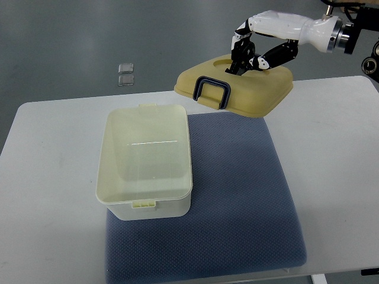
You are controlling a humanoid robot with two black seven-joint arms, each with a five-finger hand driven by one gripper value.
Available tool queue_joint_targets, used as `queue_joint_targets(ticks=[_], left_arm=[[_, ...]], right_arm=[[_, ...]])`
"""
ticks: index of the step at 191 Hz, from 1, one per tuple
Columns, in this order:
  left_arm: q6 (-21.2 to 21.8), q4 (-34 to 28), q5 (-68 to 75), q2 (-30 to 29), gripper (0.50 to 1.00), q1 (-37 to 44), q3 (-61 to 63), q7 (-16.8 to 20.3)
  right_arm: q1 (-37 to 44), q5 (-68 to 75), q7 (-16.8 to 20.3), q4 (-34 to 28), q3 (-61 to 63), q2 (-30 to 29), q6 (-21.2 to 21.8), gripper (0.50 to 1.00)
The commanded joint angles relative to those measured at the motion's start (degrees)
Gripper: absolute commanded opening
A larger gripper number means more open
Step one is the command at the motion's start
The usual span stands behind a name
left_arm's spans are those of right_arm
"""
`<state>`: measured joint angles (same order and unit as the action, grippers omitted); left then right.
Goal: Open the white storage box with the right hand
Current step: 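Carry the lid beside the box and lower it onto the mat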
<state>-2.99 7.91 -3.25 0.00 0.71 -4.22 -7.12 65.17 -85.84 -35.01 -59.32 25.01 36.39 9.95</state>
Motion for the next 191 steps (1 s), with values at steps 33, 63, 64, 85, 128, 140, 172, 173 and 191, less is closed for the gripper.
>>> queue_joint_targets(ticks=[33, 63, 64, 85, 128, 140, 172, 173, 191], left_arm=[[0.00, 0.00, 0.00, 0.00, 1.000, -0.01, 0.00, 0.00], [0.00, 0.00, 0.00, 0.00, 1.000, -0.01, 0.00, 0.00], [0.00, 0.00, 0.00, 0.00, 1.000, -0.01, 0.00, 0.00], [0.00, 0.00, 0.00, 0.00, 1.000, -0.01, 0.00, 0.00], [0.00, 0.00, 0.00, 0.00, 1.000, -0.01, 0.00, 0.00], [0.00, 0.00, 0.00, 0.00, 1.000, -0.01, 0.00, 0.00], [0.00, 0.00, 0.00, 0.00, 1.000, -0.01, 0.00, 0.00], [0.00, 0.00, 0.00, 0.00, 1.000, -0.01, 0.00, 0.00], [0.00, 0.08, 0.00, 0.00, 1.000, -0.01, 0.00, 0.00]], right_arm=[[-9.10, -0.03, 0.01, 0.17, -0.58, -0.44, -8.19, 0.500], [-12.88, 0.06, 0.01, 0.96, -0.58, -1.67, -10.47, 0.500], [-12.88, 0.06, 0.01, 0.96, -0.58, -1.67, -10.47, 0.500], [-13.58, 0.06, 0.01, 1.84, -0.58, -2.55, -11.00, 0.500], [-15.25, -0.03, 0.01, 2.72, -0.84, -2.81, -12.14, 0.500], [-15.87, -0.12, 0.01, 2.89, -0.84, -2.81, -12.32, 0.500], [-17.98, -0.29, 0.01, 2.98, -0.93, -2.90, -12.41, 0.500], [-18.06, -0.29, 0.01, 2.98, -0.93, -2.90, -12.41, 0.500], [-18.50, -0.38, 0.01, 2.98, -0.93, -3.25, -12.41, 0.500]])
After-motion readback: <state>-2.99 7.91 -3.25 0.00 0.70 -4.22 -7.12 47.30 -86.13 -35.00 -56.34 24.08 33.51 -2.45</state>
